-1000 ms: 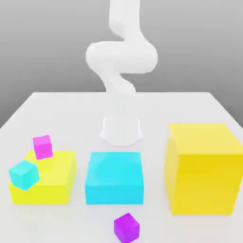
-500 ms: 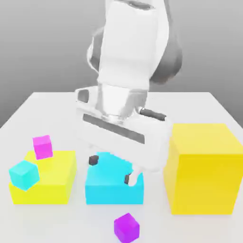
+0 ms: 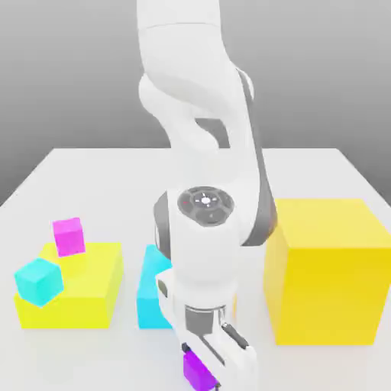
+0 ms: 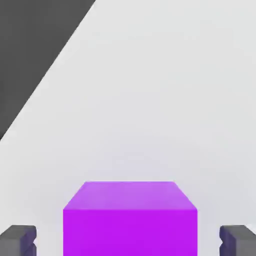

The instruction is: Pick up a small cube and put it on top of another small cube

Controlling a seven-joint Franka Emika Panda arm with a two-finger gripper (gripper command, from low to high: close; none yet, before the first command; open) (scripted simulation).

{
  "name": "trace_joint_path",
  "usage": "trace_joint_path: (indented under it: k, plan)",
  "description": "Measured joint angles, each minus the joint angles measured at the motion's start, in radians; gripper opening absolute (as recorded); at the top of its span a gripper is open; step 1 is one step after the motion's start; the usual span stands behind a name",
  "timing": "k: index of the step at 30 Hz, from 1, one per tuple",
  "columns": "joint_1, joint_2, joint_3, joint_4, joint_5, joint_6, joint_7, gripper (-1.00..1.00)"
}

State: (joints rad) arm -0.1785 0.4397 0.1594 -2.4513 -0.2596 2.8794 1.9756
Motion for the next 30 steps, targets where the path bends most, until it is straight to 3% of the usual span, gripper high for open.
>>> trace_joint_path:
  k: [4,9,22,26,27,30]
  plan:
    - [-0.002,-0.004,0.002,-0.001,0.003,-0.002,-0.002,-1.0]
    - [-0.055,-0.162,0.071,-0.037,0.093,-0.123,-0.068,-1.0]
    - [-0.423,-0.539,-0.165,-0.081,0.244,-0.447,0.143,-1.0]
    - [-0.438,-0.46,-0.174,-0.109,0.255,-0.338,0.158,-1.0]
    - [-0.44,-0.433,-0.172,-0.115,0.258,-0.305,0.157,1.0]
    - [-0.439,-0.433,-0.172,-0.115,0.258,-0.305,0.157,1.0]
